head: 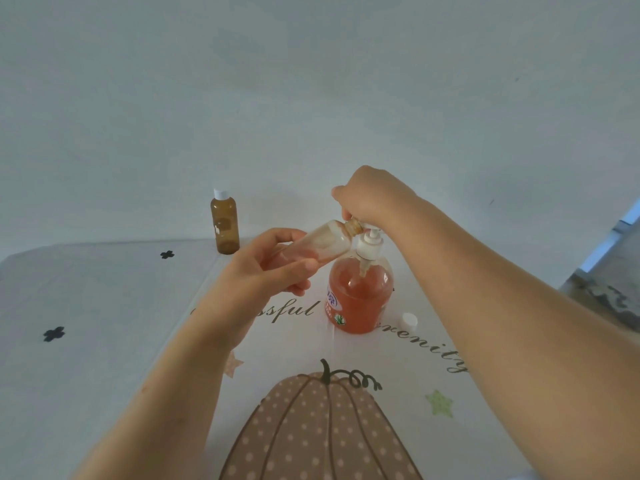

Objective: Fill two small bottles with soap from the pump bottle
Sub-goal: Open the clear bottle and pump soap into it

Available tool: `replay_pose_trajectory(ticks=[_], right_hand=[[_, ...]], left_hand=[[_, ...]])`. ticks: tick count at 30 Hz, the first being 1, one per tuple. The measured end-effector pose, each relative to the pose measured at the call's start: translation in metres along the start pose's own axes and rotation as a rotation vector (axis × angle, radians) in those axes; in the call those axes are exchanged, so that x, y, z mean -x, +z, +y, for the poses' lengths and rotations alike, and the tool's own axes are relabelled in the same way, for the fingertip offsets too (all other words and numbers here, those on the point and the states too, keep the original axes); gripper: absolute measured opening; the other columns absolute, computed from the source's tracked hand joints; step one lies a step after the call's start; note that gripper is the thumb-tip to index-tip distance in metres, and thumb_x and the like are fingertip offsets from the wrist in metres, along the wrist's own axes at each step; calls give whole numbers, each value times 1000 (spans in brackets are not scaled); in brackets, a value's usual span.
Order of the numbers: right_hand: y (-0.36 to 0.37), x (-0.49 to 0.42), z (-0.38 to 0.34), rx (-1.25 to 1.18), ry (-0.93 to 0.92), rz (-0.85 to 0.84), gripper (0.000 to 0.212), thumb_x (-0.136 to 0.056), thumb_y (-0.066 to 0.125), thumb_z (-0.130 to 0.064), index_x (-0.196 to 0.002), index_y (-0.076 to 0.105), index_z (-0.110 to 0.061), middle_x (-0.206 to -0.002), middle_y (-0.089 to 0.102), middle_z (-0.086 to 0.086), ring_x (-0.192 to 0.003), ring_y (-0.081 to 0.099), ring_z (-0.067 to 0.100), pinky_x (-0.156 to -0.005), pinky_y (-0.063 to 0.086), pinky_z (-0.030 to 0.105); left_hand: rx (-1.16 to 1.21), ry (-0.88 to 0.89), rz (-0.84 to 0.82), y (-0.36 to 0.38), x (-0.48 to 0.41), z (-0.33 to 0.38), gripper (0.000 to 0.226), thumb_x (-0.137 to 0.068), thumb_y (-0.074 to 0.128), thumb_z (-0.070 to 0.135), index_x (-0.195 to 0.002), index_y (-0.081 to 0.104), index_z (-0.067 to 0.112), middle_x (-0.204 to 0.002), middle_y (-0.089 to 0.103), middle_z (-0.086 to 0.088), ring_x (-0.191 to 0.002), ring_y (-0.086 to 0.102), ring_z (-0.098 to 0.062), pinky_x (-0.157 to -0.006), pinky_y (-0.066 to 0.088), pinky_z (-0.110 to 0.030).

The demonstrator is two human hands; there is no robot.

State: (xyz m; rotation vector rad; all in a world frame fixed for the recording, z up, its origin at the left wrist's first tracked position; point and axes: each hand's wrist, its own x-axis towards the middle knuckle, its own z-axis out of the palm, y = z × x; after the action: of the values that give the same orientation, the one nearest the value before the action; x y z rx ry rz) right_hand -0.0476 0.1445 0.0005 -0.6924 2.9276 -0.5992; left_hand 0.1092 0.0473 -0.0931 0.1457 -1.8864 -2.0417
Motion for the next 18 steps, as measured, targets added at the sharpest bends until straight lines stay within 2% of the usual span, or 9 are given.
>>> replay_pose_trajectory(ticks=[2, 4, 8, 11, 18], right_hand=[[1, -1, 0, -29, 23, -19, 30, -90, 48, -17, -94, 76, -9, -71, 69, 7, -57, 58, 23, -59, 42, 26], [3, -4, 2, -51, 36, -36, 31, -91, 48, -16, -97, 77, -7, -72, 69, 8, -60, 60, 24, -63, 44, 28], [10, -9, 9, -67, 47, -52, 31, -88, 50, -16, -98, 77, -8, -88, 75, 10, -73, 65, 27, -68, 47, 31], [17, -14, 12, -81, 50, -45, 30, -86, 50, -17, -96, 77, -9, -94, 75, 10, -84, 70, 29, -72, 50, 32], [22, -18, 14, -91, 31, -13, 28, -84, 50, -17, -93, 76, -10, -92, 75, 7, -78, 67, 27, -64, 46, 29]], left_hand=[[0, -6, 5, 0, -1, -1, 37, -73, 77, 20, -108, 67, 17, -86, 70, -4, -73, 65, -19, -71, 55, -27], [0, -15, -3, 0, -1, 0, 37, -73, 76, 21, -108, 67, 17, -88, 71, -4, -73, 66, -20, -72, 55, -28], [-10, -25, -6, -1, -1, -1, 38, -75, 81, 12, -110, 66, 13, -84, 71, -2, -73, 66, -19, -72, 58, -28], [-25, -42, -6, -3, -2, -1, 41, -73, 76, 17, -112, 66, 12, -83, 71, 1, -73, 66, -19, -72, 57, -26], [-37, -28, -14, -4, 0, -1, 40, -72, 75, 17, -111, 66, 11, -83, 70, 1, -73, 65, -18, -73, 57, -28]])
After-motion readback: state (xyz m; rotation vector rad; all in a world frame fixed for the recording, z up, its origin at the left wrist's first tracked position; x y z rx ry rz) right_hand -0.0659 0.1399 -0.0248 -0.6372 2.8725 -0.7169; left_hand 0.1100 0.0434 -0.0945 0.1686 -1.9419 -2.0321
